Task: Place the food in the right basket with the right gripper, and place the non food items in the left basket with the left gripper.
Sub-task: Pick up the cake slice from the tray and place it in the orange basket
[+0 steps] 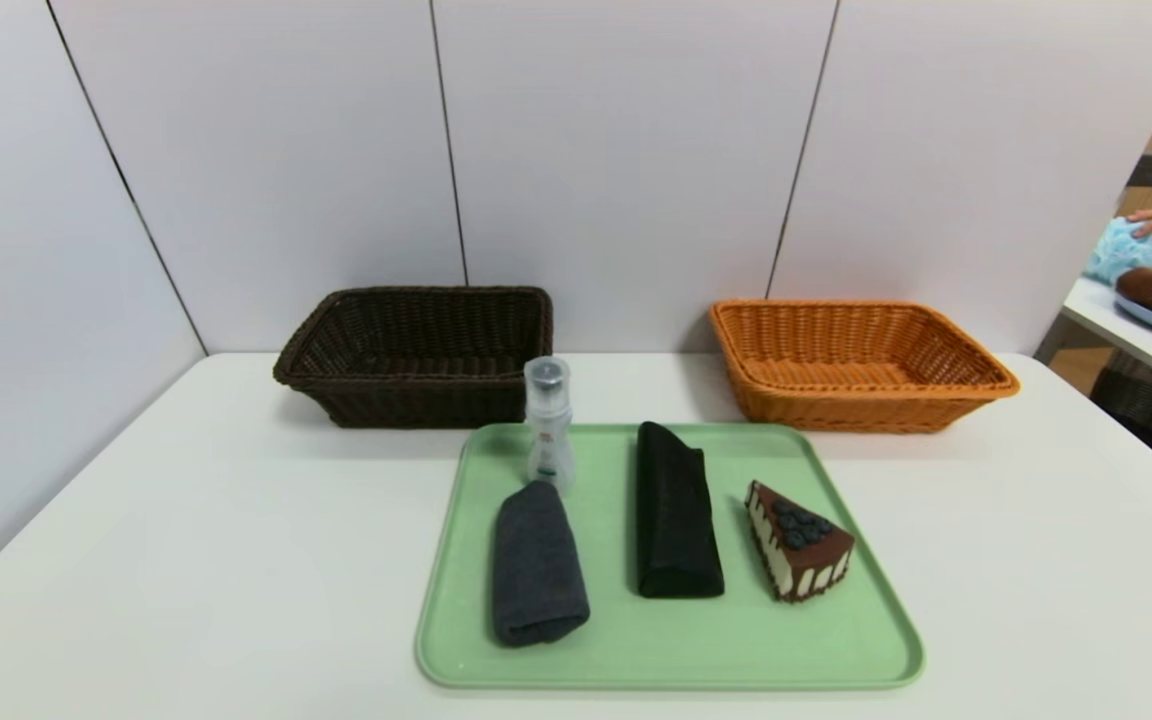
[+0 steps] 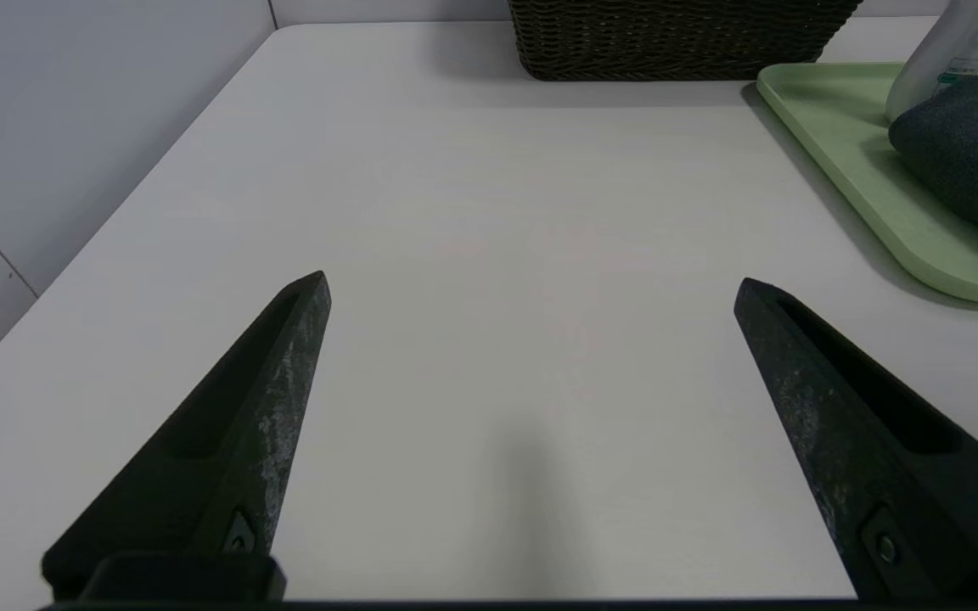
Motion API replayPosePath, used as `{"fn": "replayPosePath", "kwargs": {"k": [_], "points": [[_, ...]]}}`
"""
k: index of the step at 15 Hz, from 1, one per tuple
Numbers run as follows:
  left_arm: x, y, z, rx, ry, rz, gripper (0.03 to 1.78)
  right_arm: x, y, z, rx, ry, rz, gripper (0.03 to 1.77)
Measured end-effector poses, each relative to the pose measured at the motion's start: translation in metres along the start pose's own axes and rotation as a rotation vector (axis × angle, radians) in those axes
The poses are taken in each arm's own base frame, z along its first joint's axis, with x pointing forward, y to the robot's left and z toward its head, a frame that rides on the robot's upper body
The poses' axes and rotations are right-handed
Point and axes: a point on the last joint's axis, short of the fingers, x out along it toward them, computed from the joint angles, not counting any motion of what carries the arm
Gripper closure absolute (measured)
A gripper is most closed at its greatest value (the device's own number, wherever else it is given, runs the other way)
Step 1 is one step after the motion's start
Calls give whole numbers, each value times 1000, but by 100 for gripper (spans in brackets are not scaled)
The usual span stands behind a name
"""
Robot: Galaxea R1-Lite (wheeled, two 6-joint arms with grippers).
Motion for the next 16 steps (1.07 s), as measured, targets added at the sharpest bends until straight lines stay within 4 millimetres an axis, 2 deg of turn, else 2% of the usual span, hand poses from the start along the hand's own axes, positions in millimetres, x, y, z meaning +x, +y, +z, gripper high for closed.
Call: {"fn": "replayPosePath", "kwargs": {"k": [12, 16], "points": [[0, 0, -1, 5, 7, -1, 12, 0, 0, 0, -16, 0, 0, 10], [0, 0, -2, 75, 27, -14, 12, -1, 0, 2, -34, -5, 5, 10]]}}
